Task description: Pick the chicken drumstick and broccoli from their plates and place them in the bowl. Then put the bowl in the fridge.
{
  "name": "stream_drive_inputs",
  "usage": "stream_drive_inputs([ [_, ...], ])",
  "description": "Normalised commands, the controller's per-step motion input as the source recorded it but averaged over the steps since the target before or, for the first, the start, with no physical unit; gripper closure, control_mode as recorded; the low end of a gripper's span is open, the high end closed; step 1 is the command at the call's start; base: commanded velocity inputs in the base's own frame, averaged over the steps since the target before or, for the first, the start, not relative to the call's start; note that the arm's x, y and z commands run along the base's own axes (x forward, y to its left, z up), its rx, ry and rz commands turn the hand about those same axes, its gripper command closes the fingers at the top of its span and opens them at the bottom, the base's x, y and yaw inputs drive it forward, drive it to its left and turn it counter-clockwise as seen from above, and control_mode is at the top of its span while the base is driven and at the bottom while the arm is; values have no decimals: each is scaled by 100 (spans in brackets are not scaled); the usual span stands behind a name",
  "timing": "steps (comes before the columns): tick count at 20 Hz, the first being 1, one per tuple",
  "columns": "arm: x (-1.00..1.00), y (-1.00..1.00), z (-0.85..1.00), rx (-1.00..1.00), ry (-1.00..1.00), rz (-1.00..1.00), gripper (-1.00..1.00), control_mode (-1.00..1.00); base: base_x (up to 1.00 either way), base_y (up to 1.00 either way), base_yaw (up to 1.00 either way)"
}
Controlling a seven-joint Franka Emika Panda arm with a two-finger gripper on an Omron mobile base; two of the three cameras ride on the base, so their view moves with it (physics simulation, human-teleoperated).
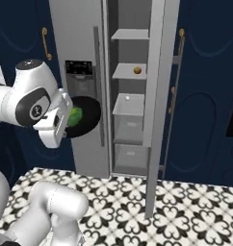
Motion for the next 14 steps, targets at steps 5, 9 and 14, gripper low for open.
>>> stream_drive_inputs([
  [5, 0, 0, 0, 0, 0, 0, 100, 100, 83, 0, -22],
  [9, 0, 0, 0, 0, 0, 0, 100, 100, 95, 0, -16],
  [14, 0, 0, 0, 0, 0, 0, 100, 100, 79, 0, -16],
])
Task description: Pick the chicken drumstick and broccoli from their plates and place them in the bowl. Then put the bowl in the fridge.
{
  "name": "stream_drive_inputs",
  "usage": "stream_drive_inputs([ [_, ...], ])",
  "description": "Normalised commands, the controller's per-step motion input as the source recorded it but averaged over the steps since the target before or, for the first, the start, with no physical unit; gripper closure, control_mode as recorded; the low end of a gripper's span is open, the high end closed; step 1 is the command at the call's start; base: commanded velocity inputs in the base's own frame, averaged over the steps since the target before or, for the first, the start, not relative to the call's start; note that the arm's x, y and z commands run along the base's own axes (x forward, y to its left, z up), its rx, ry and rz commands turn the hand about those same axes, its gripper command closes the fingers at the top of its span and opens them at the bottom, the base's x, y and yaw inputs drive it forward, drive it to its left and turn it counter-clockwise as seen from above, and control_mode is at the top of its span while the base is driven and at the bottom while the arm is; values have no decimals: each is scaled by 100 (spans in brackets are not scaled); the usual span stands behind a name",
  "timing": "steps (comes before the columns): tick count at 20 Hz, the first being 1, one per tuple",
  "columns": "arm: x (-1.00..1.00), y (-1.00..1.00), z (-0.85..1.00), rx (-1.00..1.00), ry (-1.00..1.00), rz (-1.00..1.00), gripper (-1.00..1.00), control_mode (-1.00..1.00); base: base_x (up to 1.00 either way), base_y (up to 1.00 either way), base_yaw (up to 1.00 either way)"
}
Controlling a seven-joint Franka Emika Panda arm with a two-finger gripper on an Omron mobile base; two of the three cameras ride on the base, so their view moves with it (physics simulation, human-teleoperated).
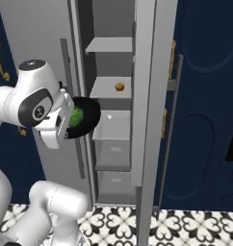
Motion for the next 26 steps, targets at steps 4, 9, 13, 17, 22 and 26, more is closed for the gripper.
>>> stream_drive_inputs([
  [4, 0, 0, 0, 0, 0, 0, 100, 100, 69, 0, -13],
  [9, 0, 0, 0, 0, 0, 0, 100, 100, 52, 0, -11],
  [13, 0, 0, 0, 0, 0, 0, 100, 100, 54, 0, -9],
  [17, 0, 0, 0, 0, 0, 0, 100, 100, 39, -1, -2],
  [22, 0, 0, 0, 0, 0, 0, 100, 100, 35, -19, 0],
  [26, 0, 0, 0, 0, 0, 0, 100, 100, 48, -34, 0],
])
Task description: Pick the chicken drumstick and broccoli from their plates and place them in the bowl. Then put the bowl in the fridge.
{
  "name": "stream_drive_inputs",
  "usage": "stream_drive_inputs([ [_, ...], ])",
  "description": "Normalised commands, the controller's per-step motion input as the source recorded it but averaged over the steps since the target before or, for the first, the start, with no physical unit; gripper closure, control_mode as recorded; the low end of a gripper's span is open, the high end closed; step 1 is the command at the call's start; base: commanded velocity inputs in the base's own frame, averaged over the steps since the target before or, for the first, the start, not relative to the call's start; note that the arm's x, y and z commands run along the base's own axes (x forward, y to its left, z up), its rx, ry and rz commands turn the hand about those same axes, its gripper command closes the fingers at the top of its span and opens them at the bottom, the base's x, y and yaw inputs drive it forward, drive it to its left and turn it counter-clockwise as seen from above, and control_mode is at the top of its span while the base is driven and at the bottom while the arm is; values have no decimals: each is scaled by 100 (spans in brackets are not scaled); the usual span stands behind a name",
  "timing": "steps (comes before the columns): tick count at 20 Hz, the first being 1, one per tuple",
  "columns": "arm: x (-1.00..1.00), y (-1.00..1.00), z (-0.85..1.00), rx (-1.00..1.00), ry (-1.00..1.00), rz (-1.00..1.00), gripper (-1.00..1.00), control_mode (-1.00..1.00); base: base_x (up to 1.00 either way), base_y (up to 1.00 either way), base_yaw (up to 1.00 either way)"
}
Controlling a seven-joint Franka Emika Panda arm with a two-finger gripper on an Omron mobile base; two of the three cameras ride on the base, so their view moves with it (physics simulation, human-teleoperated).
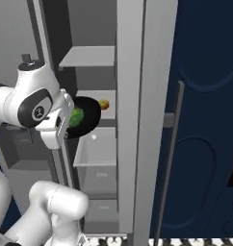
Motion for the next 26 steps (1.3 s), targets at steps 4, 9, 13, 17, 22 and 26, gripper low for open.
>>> stream_drive_inputs([
  [4, 0, 0, 0, 0, 0, 0, 100, 100, 36, -25, 0],
  [9, 0, 0, 0, 0, 0, 0, 100, 100, 42, 5, 0],
  [13, 0, 0, 0, 0, 0, 0, 100, 100, 23, 7, 0],
  [17, 0, 0, 0, 0, 0, 0, 100, 100, 0, 12, 2],
  [22, -6, 8, 0, -1, -3, 0, 100, -100, -1, 9, 1],
  [26, 6, 13, 48, 0, -15, 2, 100, -100, 0, 0, 0],
])
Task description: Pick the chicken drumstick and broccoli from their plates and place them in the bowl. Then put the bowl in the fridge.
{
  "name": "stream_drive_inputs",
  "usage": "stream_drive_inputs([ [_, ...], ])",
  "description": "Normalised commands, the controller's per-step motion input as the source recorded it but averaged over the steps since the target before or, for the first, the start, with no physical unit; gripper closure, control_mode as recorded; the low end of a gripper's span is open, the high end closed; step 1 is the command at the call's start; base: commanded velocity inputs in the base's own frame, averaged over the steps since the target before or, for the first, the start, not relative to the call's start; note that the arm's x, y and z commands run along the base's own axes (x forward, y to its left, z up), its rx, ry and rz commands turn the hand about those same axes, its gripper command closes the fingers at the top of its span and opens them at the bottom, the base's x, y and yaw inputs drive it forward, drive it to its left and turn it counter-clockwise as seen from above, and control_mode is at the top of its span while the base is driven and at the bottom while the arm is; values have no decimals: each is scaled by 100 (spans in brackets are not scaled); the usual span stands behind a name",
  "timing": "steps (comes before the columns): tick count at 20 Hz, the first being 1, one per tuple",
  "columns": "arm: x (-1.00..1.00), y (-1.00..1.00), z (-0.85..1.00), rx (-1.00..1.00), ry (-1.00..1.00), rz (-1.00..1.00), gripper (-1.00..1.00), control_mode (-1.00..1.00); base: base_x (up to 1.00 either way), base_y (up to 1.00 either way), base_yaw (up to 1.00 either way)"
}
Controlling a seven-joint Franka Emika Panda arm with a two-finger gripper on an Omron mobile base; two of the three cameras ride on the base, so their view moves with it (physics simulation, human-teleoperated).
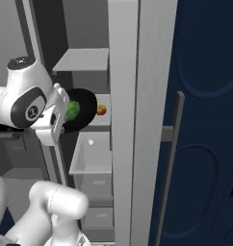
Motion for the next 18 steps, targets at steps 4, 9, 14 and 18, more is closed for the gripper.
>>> stream_drive_inputs([
  [4, 63, 0, 78, 4, -14, 0, 100, -100, 0, 0, 0],
  [9, 69, 0, 58, 3, -8, 3, 100, -100, 0, 0, 0],
  [14, 66, 0, 42, 5, 0, 7, 100, -100, 0, 0, 0],
  [18, 70, 0, 4, 3, 0, 1, 100, -100, 0, 0, 0],
])
